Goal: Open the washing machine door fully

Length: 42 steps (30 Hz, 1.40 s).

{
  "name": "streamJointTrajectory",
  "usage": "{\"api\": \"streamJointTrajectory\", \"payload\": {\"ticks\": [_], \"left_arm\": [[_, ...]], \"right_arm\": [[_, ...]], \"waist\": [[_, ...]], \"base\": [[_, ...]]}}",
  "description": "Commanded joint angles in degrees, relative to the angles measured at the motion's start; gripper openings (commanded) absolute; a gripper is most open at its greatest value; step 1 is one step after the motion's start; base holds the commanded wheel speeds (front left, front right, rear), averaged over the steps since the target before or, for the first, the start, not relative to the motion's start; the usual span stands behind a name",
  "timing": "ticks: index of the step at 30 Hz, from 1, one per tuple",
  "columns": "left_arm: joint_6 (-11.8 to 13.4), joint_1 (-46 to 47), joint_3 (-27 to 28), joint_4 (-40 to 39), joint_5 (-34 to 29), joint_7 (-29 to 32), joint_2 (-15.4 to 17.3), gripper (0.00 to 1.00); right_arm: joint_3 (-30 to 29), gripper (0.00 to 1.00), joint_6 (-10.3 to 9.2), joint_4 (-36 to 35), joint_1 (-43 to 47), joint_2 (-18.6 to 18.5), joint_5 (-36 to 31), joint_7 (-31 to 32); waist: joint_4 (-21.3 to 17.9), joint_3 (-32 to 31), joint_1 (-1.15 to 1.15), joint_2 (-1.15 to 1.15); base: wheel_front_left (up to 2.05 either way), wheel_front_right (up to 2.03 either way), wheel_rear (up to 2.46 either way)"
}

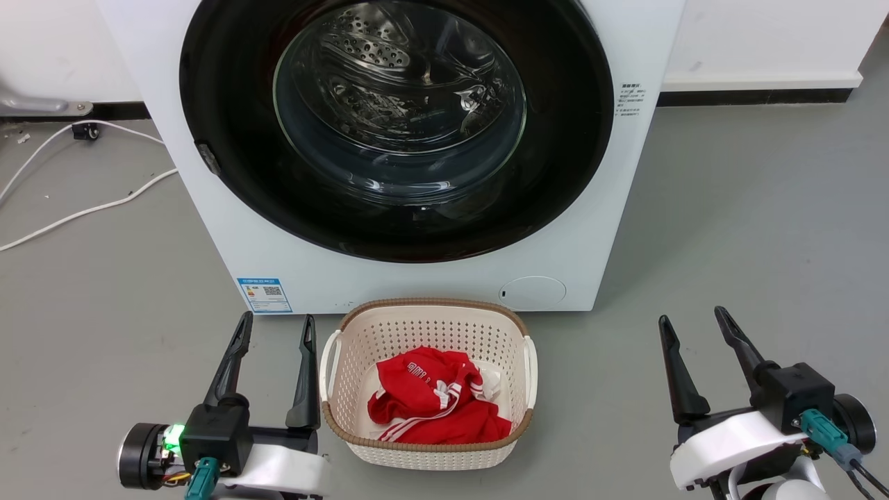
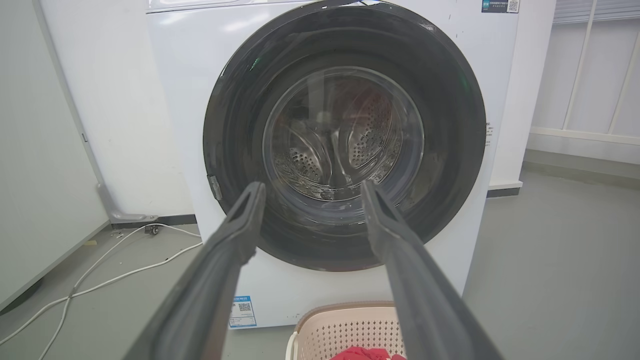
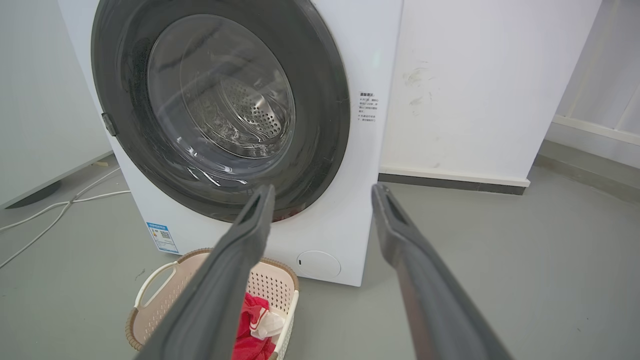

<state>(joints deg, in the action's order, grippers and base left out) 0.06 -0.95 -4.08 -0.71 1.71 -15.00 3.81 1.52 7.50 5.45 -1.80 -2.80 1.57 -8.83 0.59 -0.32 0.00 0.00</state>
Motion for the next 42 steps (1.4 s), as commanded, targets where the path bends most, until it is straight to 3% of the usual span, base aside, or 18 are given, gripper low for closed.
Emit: {"api": "streamJointTrajectory", "payload": {"ticks": [1,7,8,9,15,30,36,42], "left_arm": [[0.14,-0.59,0.13,0.12,0.10,-0.27,-0.03,1.00],[-0.01,-0.68,0.46,0.26,0.21,-0.27,-0.16,1.00],[-0.01,-0.71,0.51,0.27,0.20,-0.27,-0.18,1.00],[-0.02,-0.73,0.56,0.28,0.19,-0.27,-0.19,1.00],[-0.15,-0.68,0.80,0.47,0.12,-0.27,-0.33,1.00],[-0.03,-0.27,1.39,0.65,0.31,-0.22,-0.59,1.00],[0.31,0.62,1.42,0.29,0.51,-0.22,-0.70,1.00],[0.23,2.16,1.29,-0.16,0.82,-0.22,-0.78,1.00]], "right_arm": [[-0.03,1.00,-0.03,0.08,0.18,-0.15,0.48,-0.32],[-0.21,1.00,-0.02,0.59,-0.13,-0.14,1.27,-0.35],[-0.16,0.35,-0.02,0.74,-0.14,-0.14,1.52,-0.10],[-0.10,0.00,-0.02,0.76,-0.21,-0.14,1.57,0.00],[0.07,0.00,-0.02,0.72,-0.48,-0.14,4.24,-0.98],[-0.66,0.00,-0.02,6.62,-6.21,-0.15,47.72,-6.00],[-2.95,0.00,-0.01,9.94,-13.52,-0.13,60.16,-6.26],[-6.07,0.00,-0.01,13.32,-22.09,-0.17,67.38,-4.12]], "waist": [[-0.01,0.02,0.00,0.00],[-0.09,0.03,0.00,0.00],[-0.10,0.03,0.00,0.00],[-0.11,0.04,0.00,0.00],[-0.05,0.12,0.00,0.00],[-0.25,0.29,0.00,0.00],[-0.42,1.30,0.00,0.00],[-0.19,3.20,0.00,0.00]], "base": [[0.00,0.00,0.00],[0.00,0.00,0.00],[0.00,0.00,0.00],[0.00,0.00,0.00],[0.00,0.00,0.00],[0.00,0.00,0.00],[0.00,0.00,0.00],[0.00,0.00,0.00]]}}
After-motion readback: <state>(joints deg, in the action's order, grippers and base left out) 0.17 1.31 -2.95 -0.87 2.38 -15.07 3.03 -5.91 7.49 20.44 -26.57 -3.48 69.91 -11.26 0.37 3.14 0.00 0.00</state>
